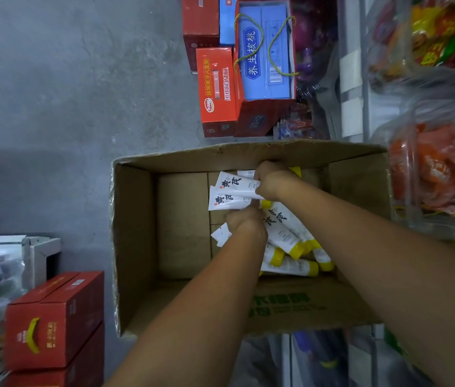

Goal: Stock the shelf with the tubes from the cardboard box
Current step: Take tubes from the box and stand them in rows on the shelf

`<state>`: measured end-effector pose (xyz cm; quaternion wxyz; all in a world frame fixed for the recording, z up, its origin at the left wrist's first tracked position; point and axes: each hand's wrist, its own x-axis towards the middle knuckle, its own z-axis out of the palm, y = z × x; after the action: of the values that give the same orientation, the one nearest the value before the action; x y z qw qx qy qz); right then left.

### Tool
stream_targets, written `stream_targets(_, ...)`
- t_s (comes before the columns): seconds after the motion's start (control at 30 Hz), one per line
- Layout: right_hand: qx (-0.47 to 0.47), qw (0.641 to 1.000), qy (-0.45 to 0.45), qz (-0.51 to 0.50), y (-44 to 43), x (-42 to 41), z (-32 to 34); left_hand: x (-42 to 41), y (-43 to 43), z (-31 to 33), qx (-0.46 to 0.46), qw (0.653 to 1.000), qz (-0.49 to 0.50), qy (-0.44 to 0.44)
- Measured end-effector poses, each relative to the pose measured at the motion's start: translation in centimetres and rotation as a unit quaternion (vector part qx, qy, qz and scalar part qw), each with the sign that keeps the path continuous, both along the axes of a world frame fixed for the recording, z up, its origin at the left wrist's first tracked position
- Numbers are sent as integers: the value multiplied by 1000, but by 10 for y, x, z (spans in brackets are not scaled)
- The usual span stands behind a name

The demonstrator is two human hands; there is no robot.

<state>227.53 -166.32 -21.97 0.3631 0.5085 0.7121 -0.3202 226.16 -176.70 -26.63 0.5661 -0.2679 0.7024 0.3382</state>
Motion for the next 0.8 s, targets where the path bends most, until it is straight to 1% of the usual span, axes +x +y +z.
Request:
stream_targets(0.07,7,1000,-6,8,3,2,0,-5,0,-2,7,1000,7,-7)
stream_targets(0.13,12,1000,-10,7,4,3,0,-11,3,-2,17,999,39,-11)
stream_targets(0.2,9,1000,-13,-1,5,3,2,-15,1,1,26,998,41,-25)
stream_targets(0.33,-30,999,-3,-30,2,4,13,-31,-16,8,29,998,-15,-54)
stream_targets(0.43,-47,997,-10,-58,-8,14,27,-44,-33,26,42,994,-71,-77)
stream_targets(0.5,-63,993,-2,-102,-19,26,42,-54,-48,36,45,990,-116,-66)
stream_targets(0.57,-77,986,17,-146,-34,40,54,-61,-65,43,50,987,-150,-27)
stream_targets(0.6,-83,980,26,-177,-44,47,59,-64,-75,46,60,985,-164,-14)
stream_targets(0.7,-96,944,77,-308,-72,67,72,-73,-99,69,99,971,-216,-7)
stream_targets(0.8,-105,902,149,-390,-94,81,99,-81,-111,99,125,949,-290,-7)
